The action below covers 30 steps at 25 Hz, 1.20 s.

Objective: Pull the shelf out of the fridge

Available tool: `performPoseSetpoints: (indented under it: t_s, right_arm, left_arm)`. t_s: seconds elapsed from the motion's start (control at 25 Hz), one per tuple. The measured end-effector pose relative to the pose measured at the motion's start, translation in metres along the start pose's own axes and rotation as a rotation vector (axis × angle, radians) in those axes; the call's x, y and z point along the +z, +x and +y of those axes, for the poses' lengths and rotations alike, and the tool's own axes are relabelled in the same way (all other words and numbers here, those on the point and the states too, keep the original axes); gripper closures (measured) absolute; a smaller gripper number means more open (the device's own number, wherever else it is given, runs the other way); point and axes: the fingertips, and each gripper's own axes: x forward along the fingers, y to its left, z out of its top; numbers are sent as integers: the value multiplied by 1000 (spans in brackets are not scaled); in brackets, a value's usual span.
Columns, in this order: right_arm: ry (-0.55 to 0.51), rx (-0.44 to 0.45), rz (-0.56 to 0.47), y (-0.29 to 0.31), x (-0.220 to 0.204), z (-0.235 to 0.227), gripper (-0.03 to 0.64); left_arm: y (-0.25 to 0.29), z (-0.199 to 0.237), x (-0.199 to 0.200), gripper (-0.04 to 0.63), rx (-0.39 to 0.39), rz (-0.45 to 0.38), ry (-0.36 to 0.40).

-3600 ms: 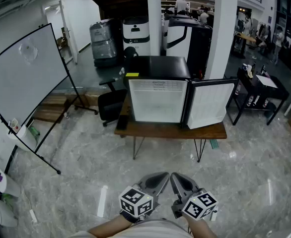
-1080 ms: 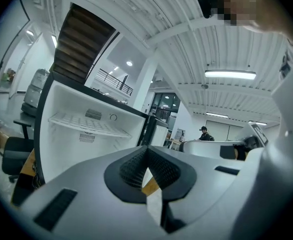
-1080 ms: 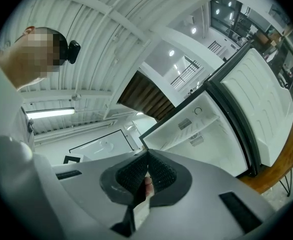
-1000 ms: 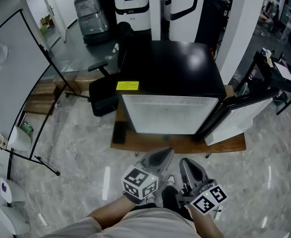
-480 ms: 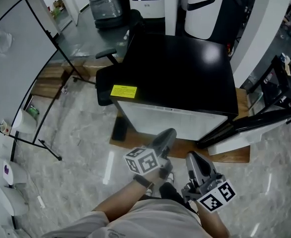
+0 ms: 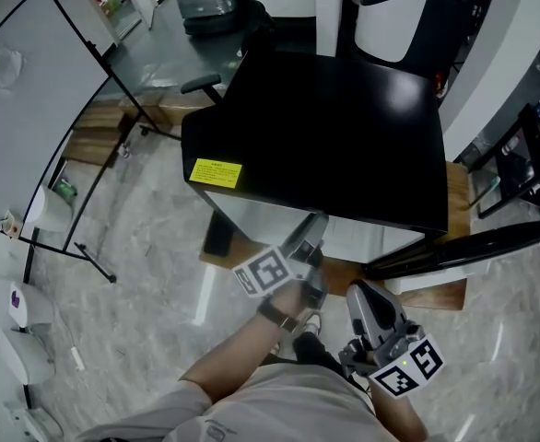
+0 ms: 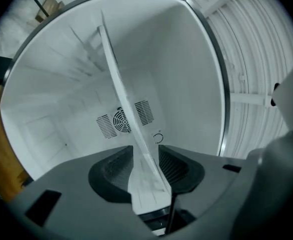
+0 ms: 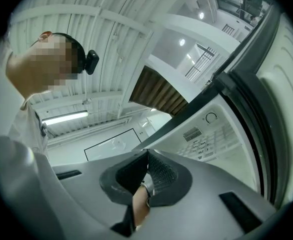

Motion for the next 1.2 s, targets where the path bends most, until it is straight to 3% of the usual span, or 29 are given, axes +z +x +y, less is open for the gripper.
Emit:
performPoseSetpoints:
  t_s: [0.36,0.48,0.6,0.92,1.2]
  right_arm:
    - [7,-12,-3,-4,13,-24,597]
    - [10,-12,1,-3,13,-28,597]
    - [12,-13,7,-3,13,-31,597]
    - [22,-15,18,-3,12,-35,597]
    - [35,-8,17,-4,12,-34,597]
  left_arm:
    - [40,10,10,454,-14,-30,-60]
    - [50,6,13,456,-61,-60,-110]
    - [48,10,15,530,-46,-91,-124]
    - [46,11,15,557,-41,-138,-228]
    - [46,10,15,565,-14,-149,-262]
